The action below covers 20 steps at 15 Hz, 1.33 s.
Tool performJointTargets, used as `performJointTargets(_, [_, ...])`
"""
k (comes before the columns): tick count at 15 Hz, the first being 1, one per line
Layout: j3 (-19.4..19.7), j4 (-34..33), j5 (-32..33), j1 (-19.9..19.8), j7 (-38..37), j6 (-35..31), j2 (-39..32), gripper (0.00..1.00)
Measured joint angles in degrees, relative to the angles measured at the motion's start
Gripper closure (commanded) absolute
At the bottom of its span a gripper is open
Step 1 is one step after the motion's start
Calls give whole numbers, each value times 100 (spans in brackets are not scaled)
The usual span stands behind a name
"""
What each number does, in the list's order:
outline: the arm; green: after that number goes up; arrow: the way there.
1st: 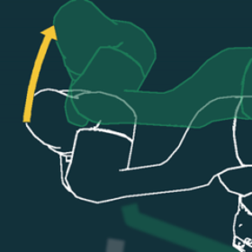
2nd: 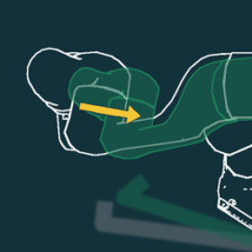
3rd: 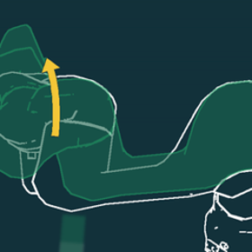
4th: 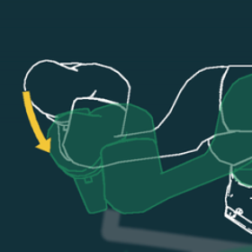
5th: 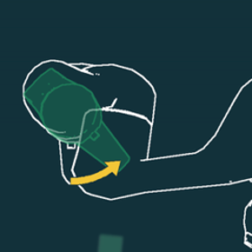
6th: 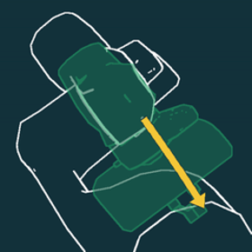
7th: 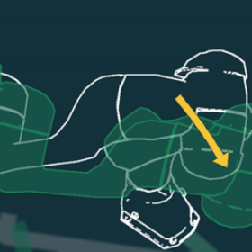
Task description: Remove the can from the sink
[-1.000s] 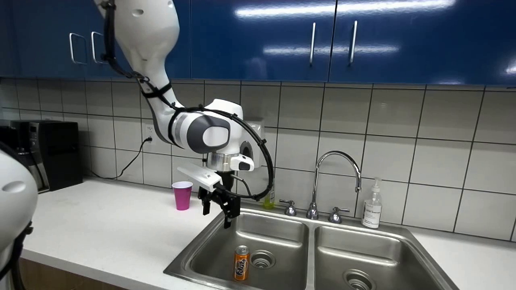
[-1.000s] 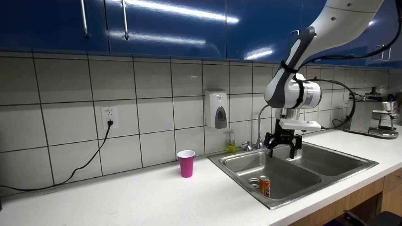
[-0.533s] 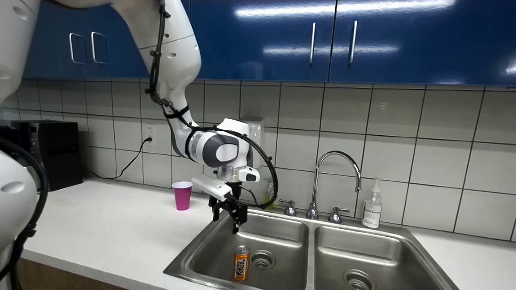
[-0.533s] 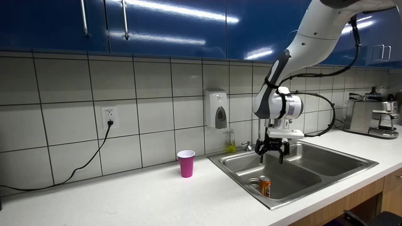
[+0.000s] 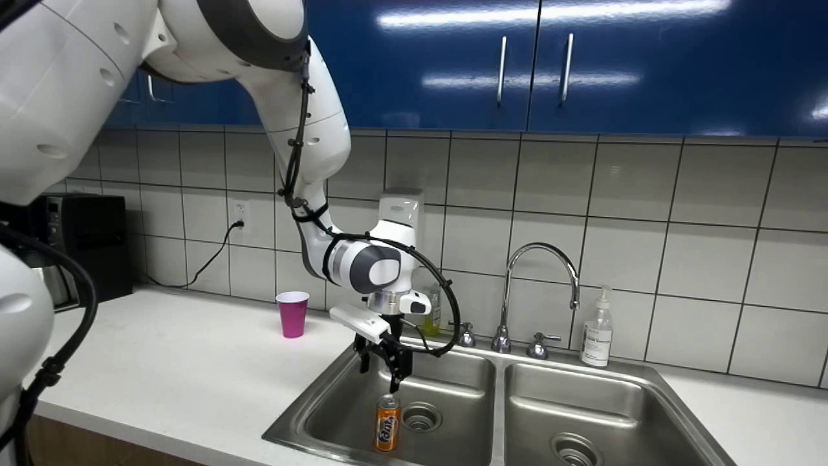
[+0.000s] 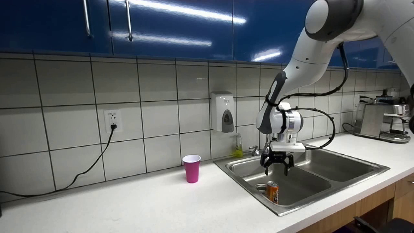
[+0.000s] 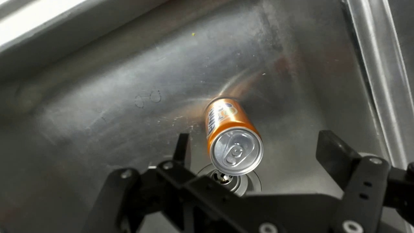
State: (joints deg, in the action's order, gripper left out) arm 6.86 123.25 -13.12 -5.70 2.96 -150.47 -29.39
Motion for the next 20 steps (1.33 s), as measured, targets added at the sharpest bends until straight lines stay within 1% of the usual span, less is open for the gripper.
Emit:
performJointTargets(4, [0, -350, 9, -42, -48, 0, -460, 0])
performJointTargets(8, [-2, -551, 17, -53, -59, 2, -765, 0])
performJointTargets(20, [-50, -894, 41, -45, -63, 4, -1192, 0])
